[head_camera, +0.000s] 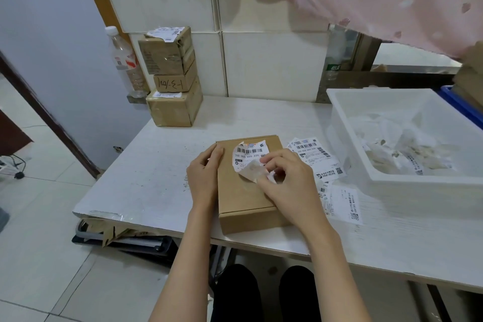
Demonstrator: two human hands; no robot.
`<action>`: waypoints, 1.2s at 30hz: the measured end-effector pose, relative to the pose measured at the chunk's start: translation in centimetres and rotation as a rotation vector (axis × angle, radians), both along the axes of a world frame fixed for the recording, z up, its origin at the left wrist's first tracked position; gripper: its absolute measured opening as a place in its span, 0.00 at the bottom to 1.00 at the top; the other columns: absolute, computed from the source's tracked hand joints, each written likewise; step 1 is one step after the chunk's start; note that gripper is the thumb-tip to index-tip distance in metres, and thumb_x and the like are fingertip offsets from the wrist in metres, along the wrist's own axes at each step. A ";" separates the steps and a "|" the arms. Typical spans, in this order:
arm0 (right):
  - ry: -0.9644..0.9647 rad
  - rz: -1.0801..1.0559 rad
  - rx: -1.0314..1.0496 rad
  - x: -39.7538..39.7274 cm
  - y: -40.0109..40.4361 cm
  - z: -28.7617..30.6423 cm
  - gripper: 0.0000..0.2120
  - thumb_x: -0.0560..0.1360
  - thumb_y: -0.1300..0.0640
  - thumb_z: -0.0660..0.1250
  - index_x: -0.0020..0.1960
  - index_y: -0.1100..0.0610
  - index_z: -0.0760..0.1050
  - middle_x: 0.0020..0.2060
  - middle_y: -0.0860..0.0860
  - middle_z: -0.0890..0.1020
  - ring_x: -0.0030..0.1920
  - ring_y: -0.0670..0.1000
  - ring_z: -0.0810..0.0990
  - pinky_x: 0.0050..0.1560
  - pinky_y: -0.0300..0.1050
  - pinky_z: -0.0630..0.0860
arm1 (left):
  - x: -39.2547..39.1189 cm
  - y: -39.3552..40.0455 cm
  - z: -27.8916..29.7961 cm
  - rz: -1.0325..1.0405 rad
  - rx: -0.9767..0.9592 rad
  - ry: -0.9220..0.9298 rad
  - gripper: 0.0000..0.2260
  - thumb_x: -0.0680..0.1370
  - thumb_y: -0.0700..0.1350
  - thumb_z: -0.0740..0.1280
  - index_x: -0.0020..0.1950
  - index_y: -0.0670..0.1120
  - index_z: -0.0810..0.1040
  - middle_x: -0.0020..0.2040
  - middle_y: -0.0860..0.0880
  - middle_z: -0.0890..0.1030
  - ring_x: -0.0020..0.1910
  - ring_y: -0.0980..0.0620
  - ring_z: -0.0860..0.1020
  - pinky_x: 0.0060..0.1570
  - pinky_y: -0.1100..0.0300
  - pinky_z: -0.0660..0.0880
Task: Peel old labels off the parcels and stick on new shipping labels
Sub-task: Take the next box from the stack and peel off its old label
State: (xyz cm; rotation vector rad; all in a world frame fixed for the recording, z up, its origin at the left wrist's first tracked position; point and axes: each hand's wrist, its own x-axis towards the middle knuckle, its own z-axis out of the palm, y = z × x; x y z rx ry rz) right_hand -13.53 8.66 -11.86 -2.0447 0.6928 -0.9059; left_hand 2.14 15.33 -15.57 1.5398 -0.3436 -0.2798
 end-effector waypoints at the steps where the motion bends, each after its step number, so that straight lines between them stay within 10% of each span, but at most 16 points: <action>1: -0.028 -0.010 0.023 0.0 0.1 0.1 0.06 0.71 0.59 0.71 0.36 0.56 0.77 0.45 0.43 0.80 0.47 0.46 0.77 0.45 0.33 0.71 | 0.0 0.0 0.0 0.002 0.001 0.000 0.13 0.79 0.48 0.68 0.62 0.47 0.82 0.55 0.53 0.84 0.54 0.57 0.81 0.52 0.62 0.76; 10: 0.088 0.141 0.046 -0.2 0.5 1.1 0.14 0.62 0.44 0.64 0.42 0.51 0.73 0.50 0.41 0.73 0.52 0.41 0.72 0.48 0.33 0.68 | 0.1 0.0 -0.1 0.004 0.019 -0.017 0.12 0.79 0.49 0.68 0.59 0.48 0.83 0.53 0.53 0.85 0.53 0.55 0.81 0.52 0.60 0.77; 15: 0.014 0.004 0.001 -0.6 0.3 0.6 0.08 0.69 0.63 0.70 0.41 0.57 0.70 0.54 0.42 0.68 0.46 0.44 0.73 0.46 0.37 0.73 | 0.0 0.0 -0.1 0.004 0.014 -0.004 0.06 0.78 0.49 0.69 0.54 0.55 0.83 0.49 0.57 0.84 0.50 0.57 0.82 0.52 0.56 0.78; 36: 0.085 0.096 -0.027 -0.4 0.3 0.7 0.10 0.63 0.55 0.66 0.43 0.52 0.70 0.55 0.41 0.70 0.56 0.42 0.71 0.46 0.34 0.70 | 0.0 0.0 -0.3 0.002 0.022 -0.024 0.11 0.78 0.50 0.68 0.58 0.50 0.84 0.52 0.55 0.85 0.53 0.54 0.82 0.56 0.50 0.78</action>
